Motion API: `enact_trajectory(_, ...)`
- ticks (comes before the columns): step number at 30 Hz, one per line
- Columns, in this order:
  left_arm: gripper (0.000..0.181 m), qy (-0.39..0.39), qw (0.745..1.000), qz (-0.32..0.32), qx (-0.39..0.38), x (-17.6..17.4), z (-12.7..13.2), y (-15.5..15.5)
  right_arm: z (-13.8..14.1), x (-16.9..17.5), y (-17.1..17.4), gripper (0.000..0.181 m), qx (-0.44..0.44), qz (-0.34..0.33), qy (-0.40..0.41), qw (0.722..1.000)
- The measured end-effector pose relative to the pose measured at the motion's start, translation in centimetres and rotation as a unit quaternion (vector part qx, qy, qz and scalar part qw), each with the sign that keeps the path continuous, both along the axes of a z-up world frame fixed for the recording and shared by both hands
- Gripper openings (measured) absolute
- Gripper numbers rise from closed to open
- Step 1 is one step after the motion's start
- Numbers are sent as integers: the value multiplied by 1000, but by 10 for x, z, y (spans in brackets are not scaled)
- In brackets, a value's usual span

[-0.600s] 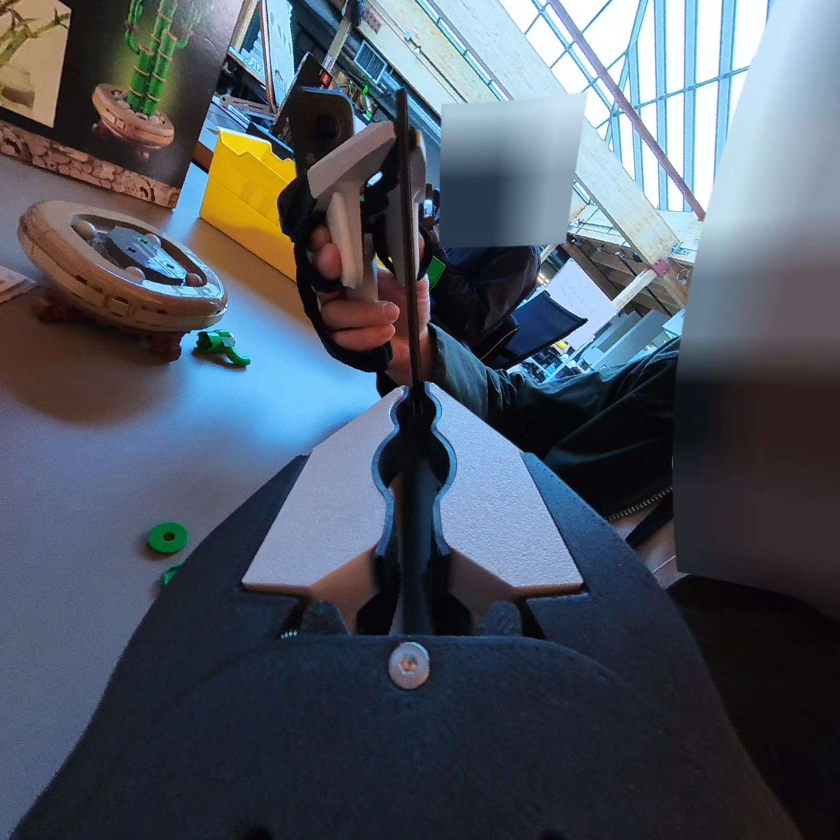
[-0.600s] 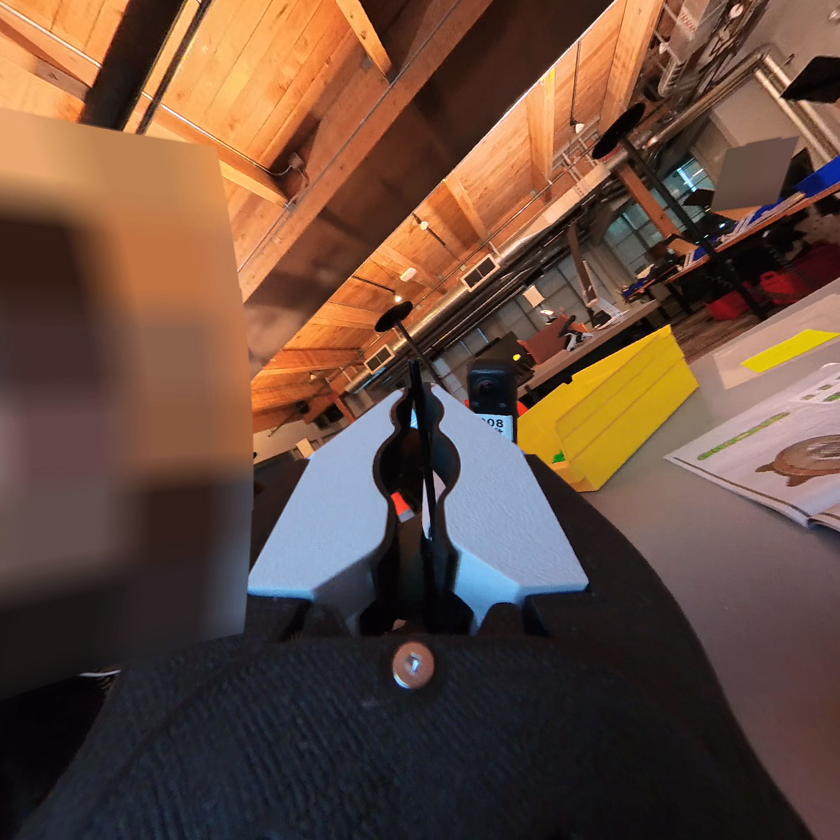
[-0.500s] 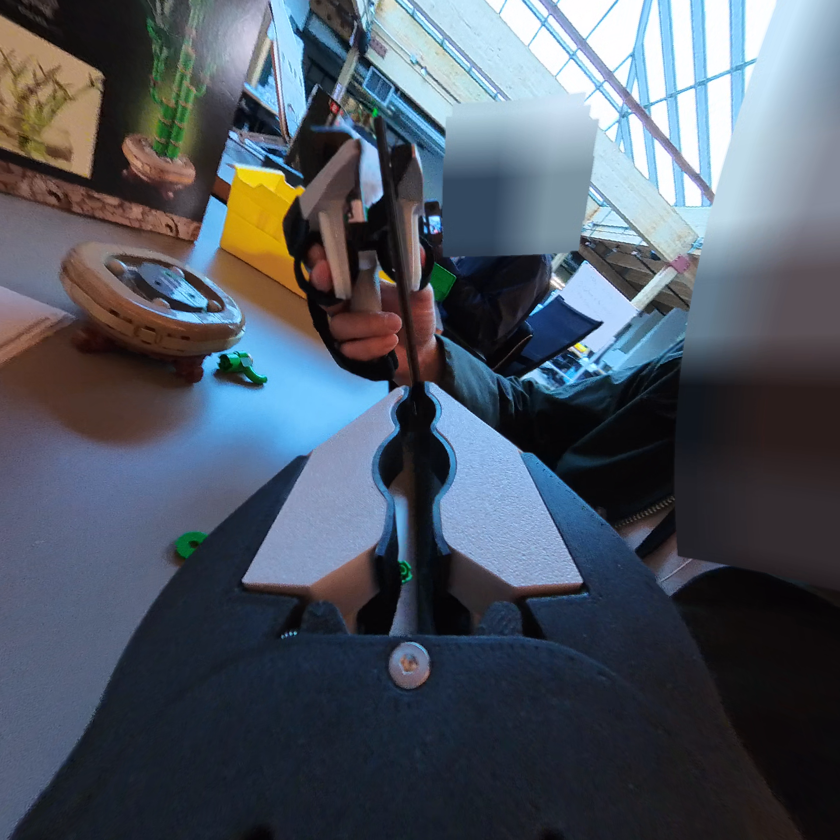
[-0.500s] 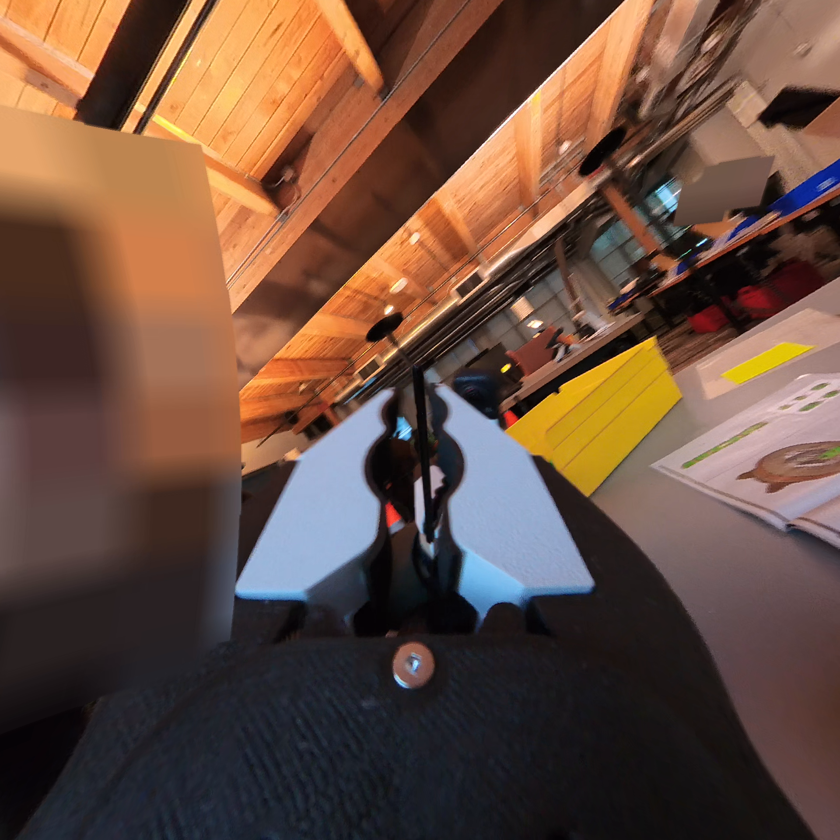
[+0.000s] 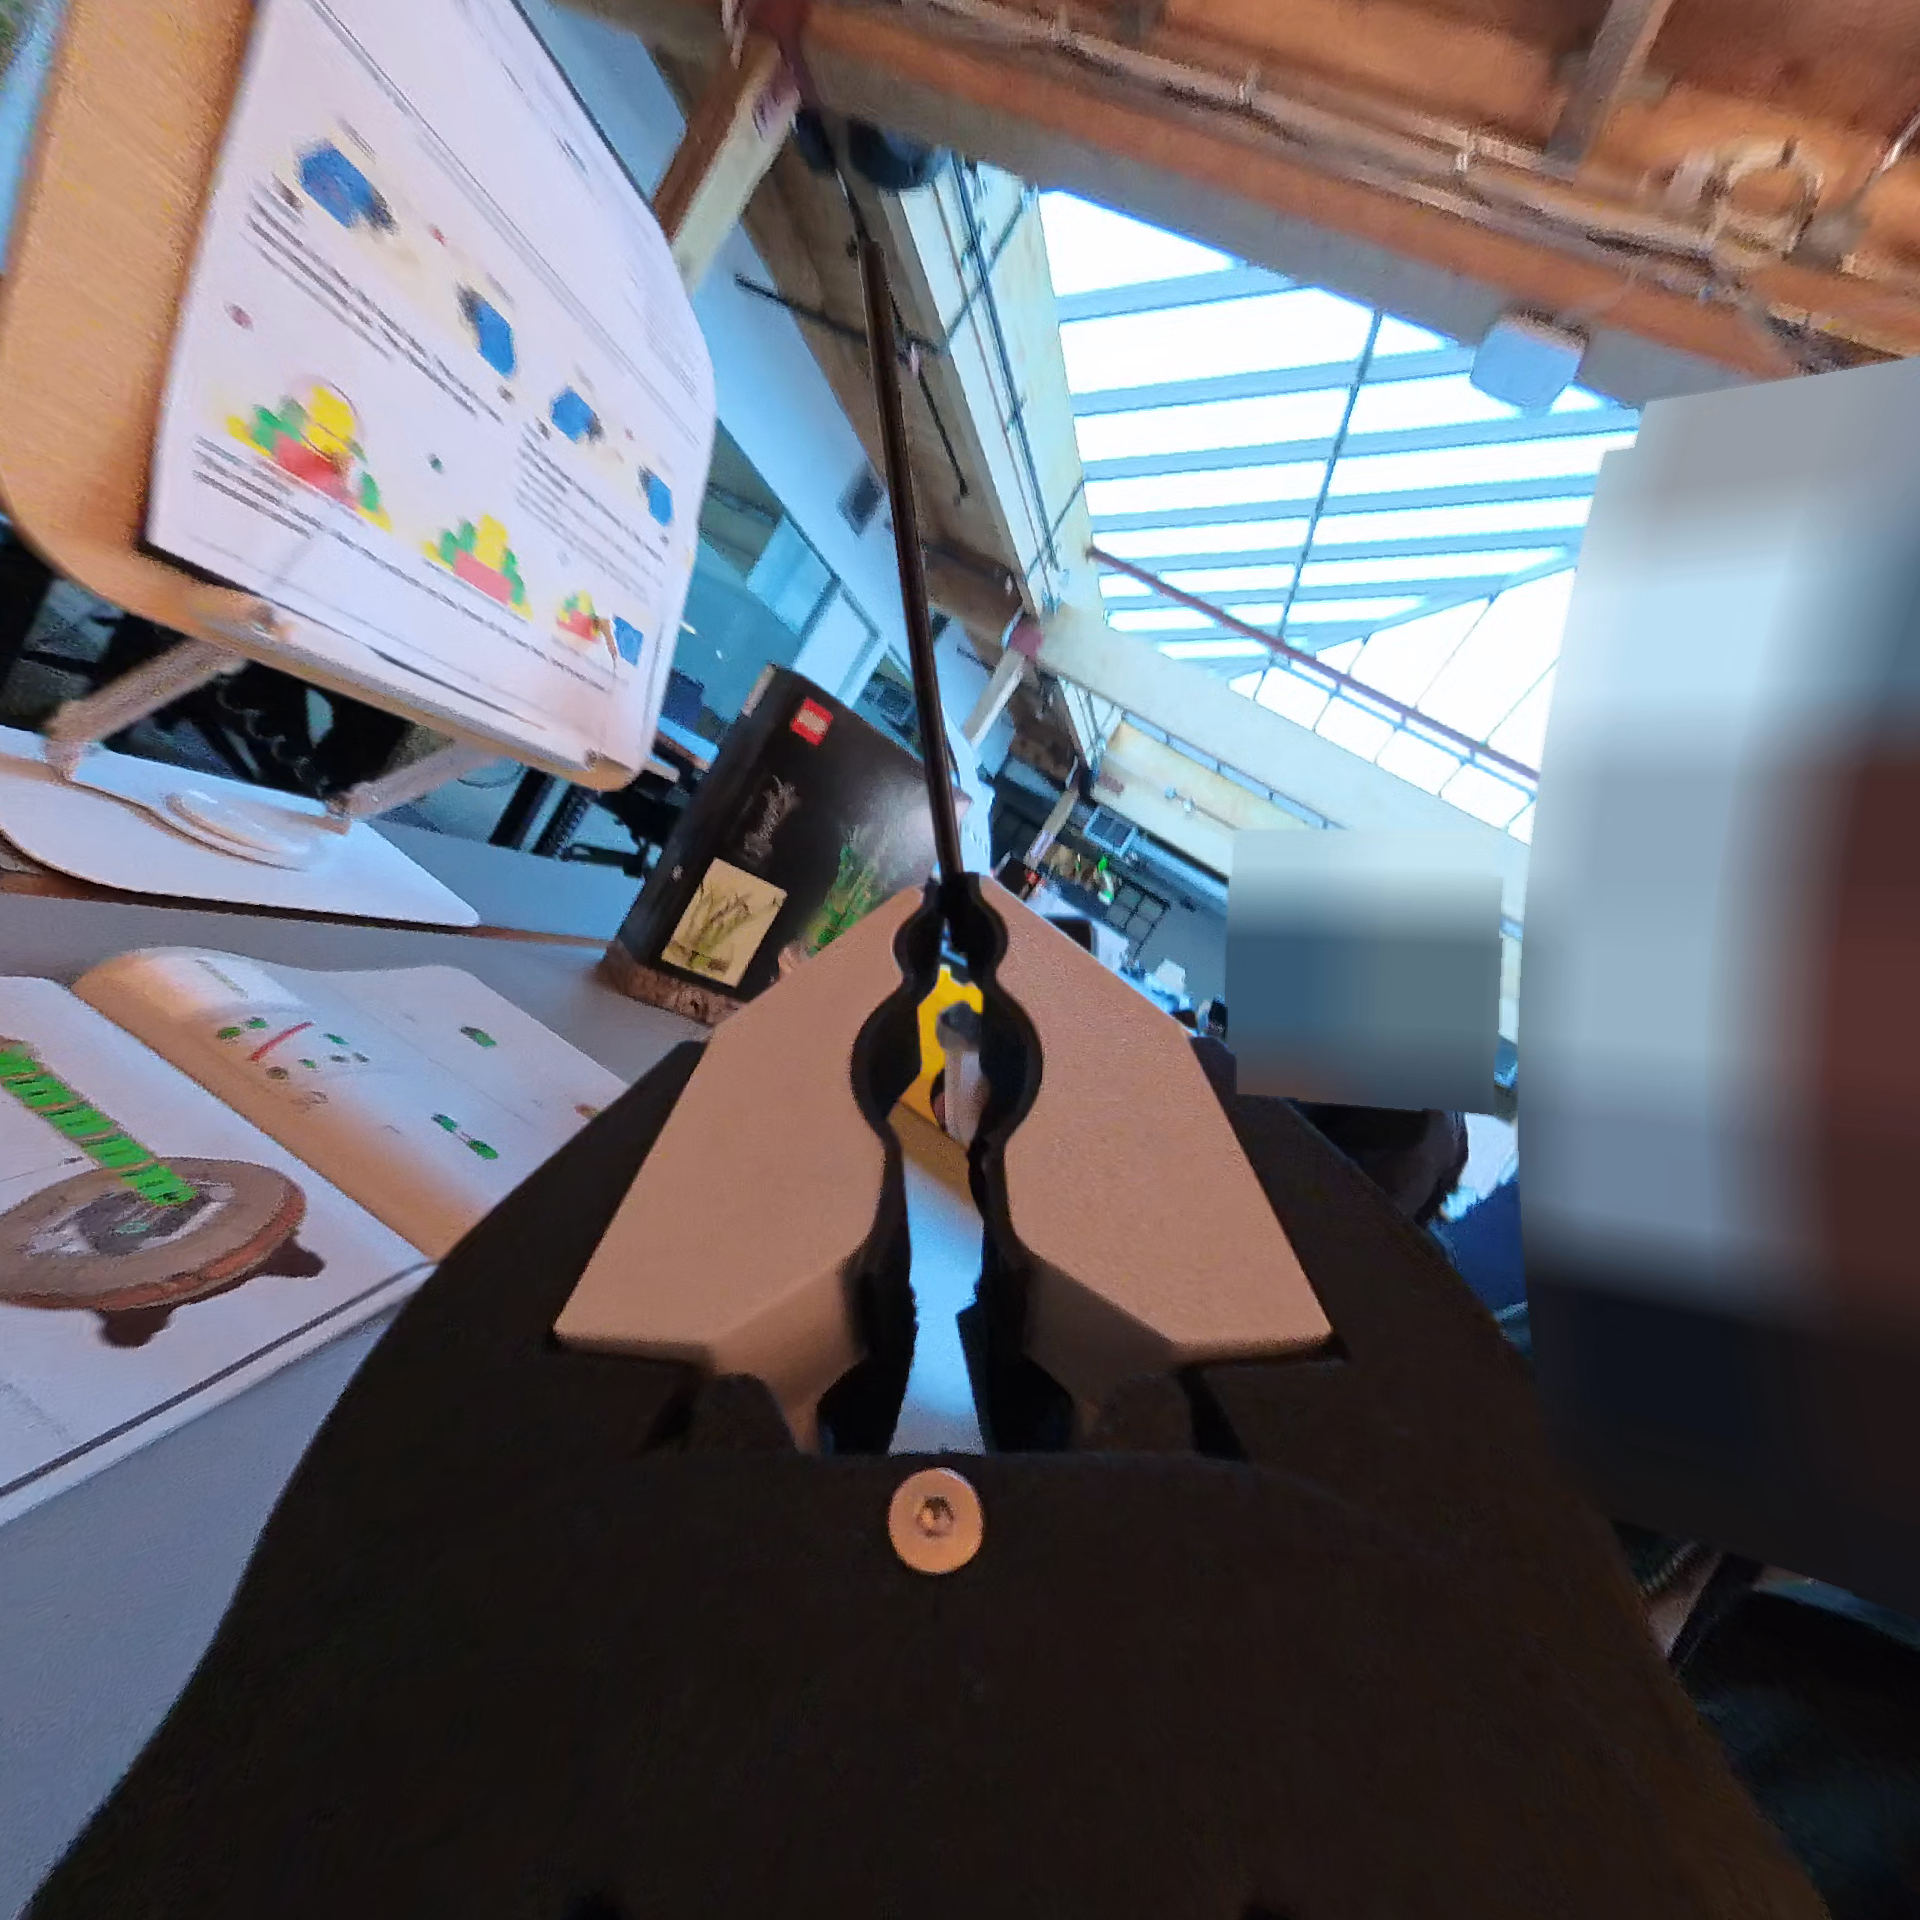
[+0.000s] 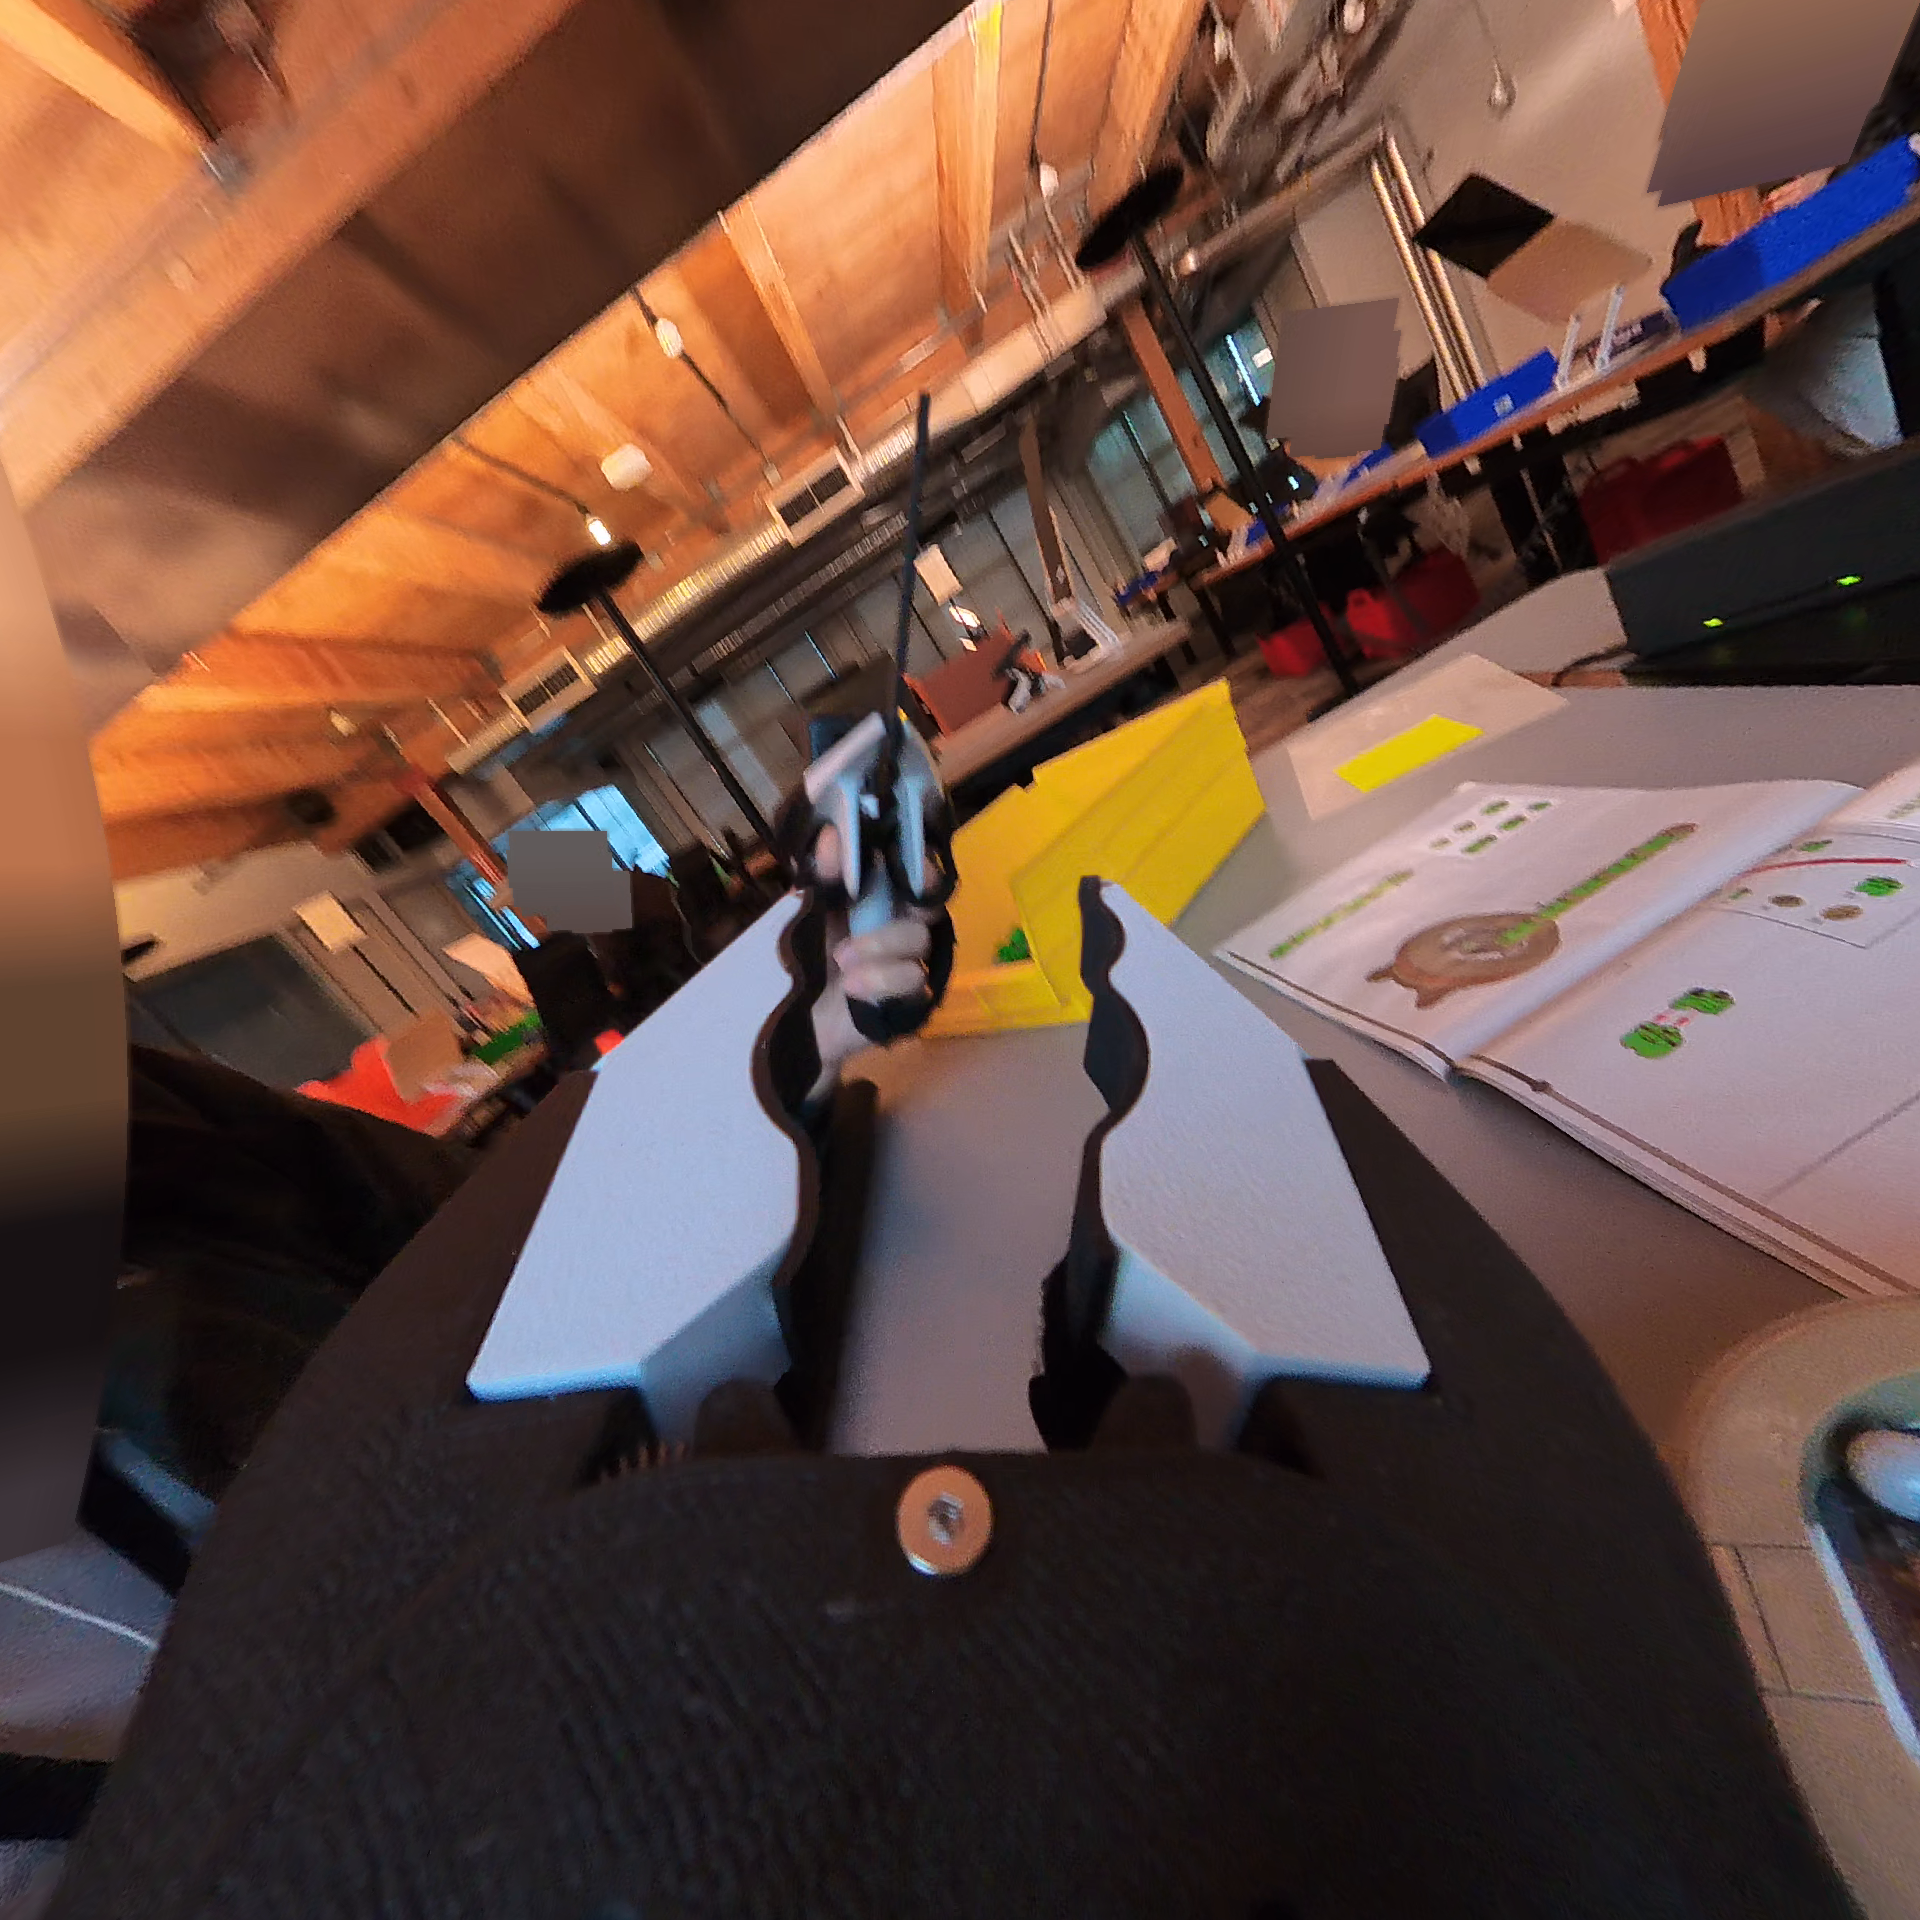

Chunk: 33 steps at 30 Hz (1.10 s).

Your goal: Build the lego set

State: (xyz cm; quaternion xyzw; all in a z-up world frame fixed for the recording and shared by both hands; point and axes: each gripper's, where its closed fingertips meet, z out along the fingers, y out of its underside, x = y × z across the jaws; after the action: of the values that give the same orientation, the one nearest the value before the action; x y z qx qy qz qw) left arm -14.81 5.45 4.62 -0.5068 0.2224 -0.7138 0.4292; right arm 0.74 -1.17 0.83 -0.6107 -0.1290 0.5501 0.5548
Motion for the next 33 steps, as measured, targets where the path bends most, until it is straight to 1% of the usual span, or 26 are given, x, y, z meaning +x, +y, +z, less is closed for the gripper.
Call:
enact_trajectory(2,2,-1,999,32,-1,-15,2,11,-5,-3,1,47,2,-6,-28,1000)
enact_trajectory(3,1,24,997,70,1,-24,-2,22,-7,-4,1,47,4,-9,-41,999)
enact_trajectory(4,1,77,988,137,-1,-37,-13,41,-9,-5,1,47,7,-12,-54,998)
enact_trajectory(5,2,162,958,234,-19,-60,-36,67,-11,-6,1,47,10,-16,-65,998)
enact_trajectory(6,2,247,906,341,-42,-96,-59,91,-12,-7,1,47,12,-18,-75,997)
enact_trajectory(7,2,285,860,421,-45,-131,-67,103,-14,-8,1,47,14,-19,-82,996)
enact_trajectory(9,2,323,797,508,-55,-182,-72,111,-15,-10,1,47,12,-16,-88,996)
enact_trajectory(10,2,350,774,524,-67,-197,-81,113,-15,-10,1,47,12,-14,-88,996)
enact_trajectory(11,2,371,760,528,-80,-206,-90,115,-16,-11,1,48,11,-14,-88,996)
enact_trajectory(14,2,412,749,508,-106,-208,-111,118,-17,-11,1,47,7,-12,-84,996)
enact_trajectory(15,2,417,740,518,-105,-210,-111,119,-16,-11,1,47,6,-11,-83,996)
enact_trajectory(16,11,422,721,541,-98,-215,-106,120,-16,-10,2,47,6,-12,-83,996)
enact_trajectory(17,31,426,701,565,-81,-219,-99,120,-17,-10,2,47,6,-14,-83,996)
enact_trajectory(18,40,422,692,583,-55,-217,-88,119,-16,-9,2,47,6,-14,-82,996)
enact_trajectory(19,42,409,697,589,-21,-207,-76,117,-16,-9,2,47,6,-15,-82,997)
enact_trajectory(20,41,391,717,577,20,-187,-64,113,-16,-8,3,47,6,-17,-81,997)
enact_trajectory(21,37,369,748,547,65,-157,-53,105,-16,-8,3,47,6,-18,-81,997)
enact_trajectory(22,33,347,791,492,111,-119,-45,93,-16,-7,4,47,5,-18,-81,997)
enact_trajectory(24,32,308,873,333,182,-35,-44,50,-18,-7,5,47,3,-19,-82,996)
enact_trajectory(25,32,306,898,245,200,3,-53,25,-19,-7,5,47,1,-19,-82,996)
enact_trajectory(26,33,317,913,160,203,35,-68,0,-19,-7,5,47,1,-18,-82,996)
enact_trajectory(27,35,333,918,83,201,61,-86,-24,-19,-7,5,47,0,-18,-82,996)
enact_trajectory(28,35,354,914,15,199,80,-104,-45,-19,-7,5,47,0,-19,-83,996)
enact_trajectory(29,34,382,902,-28,197,92,-124,-59,-19,-6,6,47,1,-19,-84,996)
enact_trajectory(31,33,430,878,-63,202,105,-153,-71,-18,-5,5,47,2,-21,-83,996)
enact_trajectory(33,32,461,859,-79,206,112,-172,-76,-15,-3,5,47,5,-24,-79,997)
